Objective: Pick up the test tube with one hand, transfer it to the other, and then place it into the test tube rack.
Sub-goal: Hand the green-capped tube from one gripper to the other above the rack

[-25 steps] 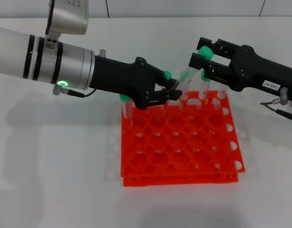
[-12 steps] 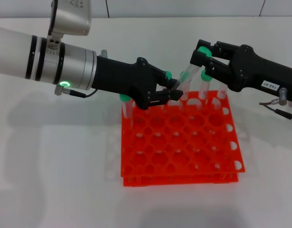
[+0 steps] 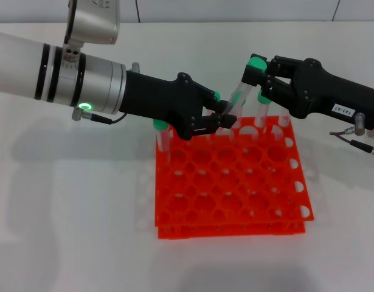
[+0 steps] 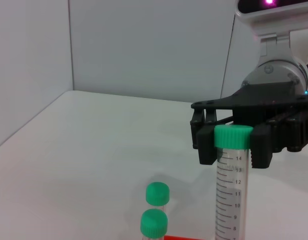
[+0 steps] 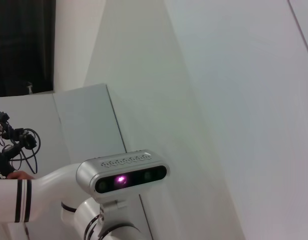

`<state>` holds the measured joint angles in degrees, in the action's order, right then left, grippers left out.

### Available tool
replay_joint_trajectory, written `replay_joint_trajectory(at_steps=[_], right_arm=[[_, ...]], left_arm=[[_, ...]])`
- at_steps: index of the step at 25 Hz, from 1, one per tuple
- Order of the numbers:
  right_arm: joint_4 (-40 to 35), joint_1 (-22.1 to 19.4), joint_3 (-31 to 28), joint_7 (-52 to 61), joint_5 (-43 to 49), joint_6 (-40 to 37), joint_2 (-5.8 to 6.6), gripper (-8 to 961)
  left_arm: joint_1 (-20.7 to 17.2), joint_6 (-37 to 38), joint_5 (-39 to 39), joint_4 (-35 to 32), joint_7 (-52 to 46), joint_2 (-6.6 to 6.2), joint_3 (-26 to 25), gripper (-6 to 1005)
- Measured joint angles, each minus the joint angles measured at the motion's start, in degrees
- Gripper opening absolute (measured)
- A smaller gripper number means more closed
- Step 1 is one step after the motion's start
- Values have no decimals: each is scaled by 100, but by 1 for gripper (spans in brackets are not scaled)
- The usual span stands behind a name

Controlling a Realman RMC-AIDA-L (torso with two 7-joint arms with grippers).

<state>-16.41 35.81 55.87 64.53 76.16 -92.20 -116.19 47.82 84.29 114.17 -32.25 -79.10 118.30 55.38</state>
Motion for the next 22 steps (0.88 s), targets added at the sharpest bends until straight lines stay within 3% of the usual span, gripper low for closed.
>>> replay_joint_trajectory(at_steps=[8,17,22], right_arm=[[-6,-15,-16,19,6,2,0,260],[-30,-48,-57,46,-1,-34,22,261],[-52,-59,-59,84,-5,-36,37,261]], left_arm=[[15,8,68,-45,-177,11,2,277],[-214,78,44,-543,-665,65,9,303],[-303,79,59,-830,-1141,65,55,537]])
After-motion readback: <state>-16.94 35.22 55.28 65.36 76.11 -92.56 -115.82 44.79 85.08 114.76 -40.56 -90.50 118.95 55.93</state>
